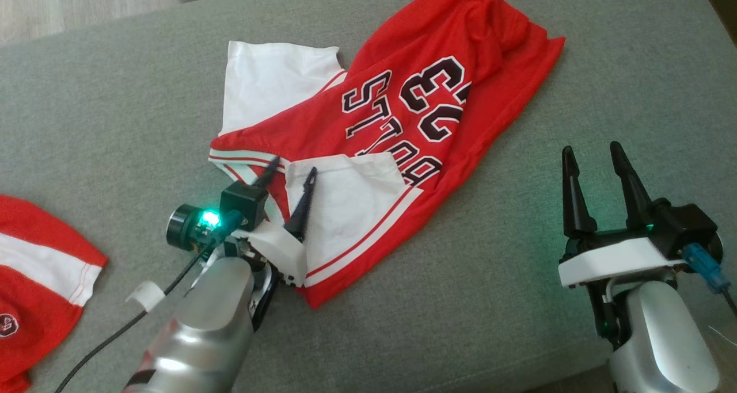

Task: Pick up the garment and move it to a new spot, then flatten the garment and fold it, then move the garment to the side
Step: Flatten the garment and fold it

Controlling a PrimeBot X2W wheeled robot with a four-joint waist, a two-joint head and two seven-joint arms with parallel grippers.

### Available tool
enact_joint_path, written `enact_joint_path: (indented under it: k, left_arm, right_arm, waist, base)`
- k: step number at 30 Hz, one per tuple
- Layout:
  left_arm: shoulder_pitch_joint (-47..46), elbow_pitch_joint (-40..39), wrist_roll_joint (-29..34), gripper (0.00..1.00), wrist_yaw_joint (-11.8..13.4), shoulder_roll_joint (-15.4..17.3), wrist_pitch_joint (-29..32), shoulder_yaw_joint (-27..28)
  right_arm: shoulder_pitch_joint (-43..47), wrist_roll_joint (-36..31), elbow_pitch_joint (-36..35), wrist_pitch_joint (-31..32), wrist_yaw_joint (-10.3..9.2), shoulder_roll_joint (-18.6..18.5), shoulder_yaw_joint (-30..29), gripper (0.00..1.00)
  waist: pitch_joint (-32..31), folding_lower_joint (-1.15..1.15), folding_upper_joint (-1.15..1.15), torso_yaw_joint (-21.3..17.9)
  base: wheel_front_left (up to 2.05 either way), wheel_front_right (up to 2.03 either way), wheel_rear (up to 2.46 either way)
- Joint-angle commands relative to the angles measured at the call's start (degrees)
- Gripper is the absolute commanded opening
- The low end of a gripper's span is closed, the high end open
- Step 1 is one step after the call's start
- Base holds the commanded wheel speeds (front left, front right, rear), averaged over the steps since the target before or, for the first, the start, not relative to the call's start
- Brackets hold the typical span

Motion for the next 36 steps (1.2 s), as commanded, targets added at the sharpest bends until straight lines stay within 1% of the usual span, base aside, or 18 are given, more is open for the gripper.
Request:
enact_joint_path:
  k: [1,2,5,8,12,14,15,18,24,33,36]
  left_arm:
    - [-2.06,-0.85,-0.55,0.26,-0.32,0.4,-0.64,0.66]
    - [-2.02,-0.9,-0.78,0.0,-0.48,0.38,-0.67,0.36]
    - [-1.79,-1.71,-1.52,0.0,-0.81,0.35,-0.73,-0.38]
    - [-1.11,-4.18,-2.3,0.0,-0.99,0.33,-0.75,-0.76]
    - [0.16,-8.97,-2.42,0.0,-0.36,0.42,-0.76,0.92]
    - [0.88,-12.11,-1.87,0.0,-0.13,1.31,-0.76,2.19]
    - [0.88,-12.11,-1.87,0.0,-0.13,1.31,-0.76,2.19]
    - [2.06,-17.81,0.35,0.0,-0.29,3.89,-0.77,3.04]
    - [6.96,-30.78,1.76,0.0,-0.75,7.47,-0.77,6.6]
    - [12.45,-46.74,4.91,0.0,-1.29,10.01,-0.77,9.15]
    - [13.38,-51.5,6.18,0.0,-1.51,10.55,-0.77,8.49]
  right_arm:
    - [-1.39,0.5,-1.7,-0.62,-0.04,0.39,0.94,1.0]
    - [-1.37,0.41,-1.58,-0.62,-0.04,0.39,0.85,1.0]
    - [-1.39,0.14,-1.19,-0.62,-0.04,0.39,0.69,1.0]
    - [-1.34,-0.1,-0.86,-0.62,-0.04,0.39,0.6,1.0]
    - [-1.14,-0.46,-0.29,-0.62,-0.04,0.4,0.29,1.0]
    - [-1.07,-0.62,0.03,-0.62,-0.04,0.4,0.05,1.0]
    - [-1.07,-0.62,0.03,-0.62,-0.04,0.4,0.05,1.0]
    - [-1.02,-0.83,0.89,-0.62,-0.04,0.4,-0.3,1.0]
    - [-0.36,-0.97,3.47,-0.58,-0.04,0.4,-2.1,1.0]
    - [0.71,-0.93,7.87,-0.27,-0.04,0.4,-5.94,1.0]
    - [0.77,-0.84,9.36,-0.23,-0.04,0.4,-6.91,1.0]
  waist:
    - [-0.16,0.0,0.0,0.13]
    - [-0.27,0.0,0.0,0.23]
    - [-0.63,0.0,0.0,0.64]
    - [-1.06,0.0,0.0,1.12]
    - [-1.99,0.0,0.0,2.03]
    - [-2.63,0.0,0.0,2.56]
    - [-2.63,0.0,0.0,2.56]
    - [-3.99,0.0,0.0,3.31]
    - [-6.82,0.0,0.0,6.08]
    - [-10.92,0.0,0.0,12.61]
    - [-12.16,0.0,0.0,14.52]
  base:
    - [0.0,0.0,0.0]
    - [0.0,0.0,0.0]
    - [0.0,0.0,0.0]
    - [0.0,0.0,0.0]
    - [0.0,0.0,0.0]
    - [0.0,0.0,0.0]
    - [0.0,0.0,0.0]
    - [0.0,0.0,0.0]
    - [0.0,0.0,0.0]
    - [0.0,0.0,0.0]
    - [0.0,0.0,0.0]
